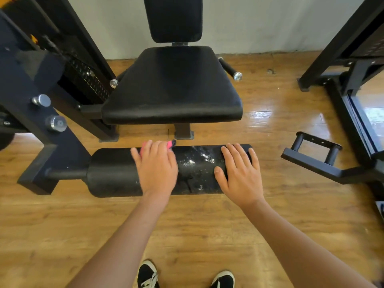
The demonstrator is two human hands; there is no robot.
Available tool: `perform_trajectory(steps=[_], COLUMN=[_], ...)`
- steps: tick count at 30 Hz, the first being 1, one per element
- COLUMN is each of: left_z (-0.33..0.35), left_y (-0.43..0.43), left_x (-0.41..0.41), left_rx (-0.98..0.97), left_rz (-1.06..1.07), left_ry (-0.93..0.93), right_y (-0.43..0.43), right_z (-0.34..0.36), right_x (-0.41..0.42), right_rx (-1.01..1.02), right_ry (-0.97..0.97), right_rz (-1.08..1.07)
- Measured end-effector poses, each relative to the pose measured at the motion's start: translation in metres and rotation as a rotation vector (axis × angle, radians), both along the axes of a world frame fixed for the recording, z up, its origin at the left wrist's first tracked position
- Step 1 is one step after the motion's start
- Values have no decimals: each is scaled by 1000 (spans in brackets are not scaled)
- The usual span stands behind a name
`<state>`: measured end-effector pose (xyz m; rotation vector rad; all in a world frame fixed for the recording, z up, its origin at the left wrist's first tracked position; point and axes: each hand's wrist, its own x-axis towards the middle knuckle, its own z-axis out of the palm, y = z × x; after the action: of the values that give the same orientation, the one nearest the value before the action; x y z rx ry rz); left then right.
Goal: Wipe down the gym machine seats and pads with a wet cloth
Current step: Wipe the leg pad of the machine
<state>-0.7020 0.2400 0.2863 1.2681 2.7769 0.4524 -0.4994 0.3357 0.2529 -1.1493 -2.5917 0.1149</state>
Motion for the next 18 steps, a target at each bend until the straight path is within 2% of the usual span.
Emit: perform_trajectory(steps=[3,6,8,12,16,18], left_z=[-1,-1,1,10,8,1], left_y=[26,40,37,15,-32,-58], left_x=[42,70,71,36,-34,-63], left_rx=[-3,22,38,59,46,-21], left_rz=[-77,-150,-225,-355,-138,-114], left_ry=[-39,-68,-123,-291,-150,-45], right_y=[2,6,7,1,-9,-14], right_z=[1,5,10,22,35,39], right_x=[3,5,5,-11,-52,-77], right_rx=[-51,-188,-275,-321,-268,-252], right_ry=[27,139,213,219,221,174], right_rz=[22,14,-16,-76,-13,53])
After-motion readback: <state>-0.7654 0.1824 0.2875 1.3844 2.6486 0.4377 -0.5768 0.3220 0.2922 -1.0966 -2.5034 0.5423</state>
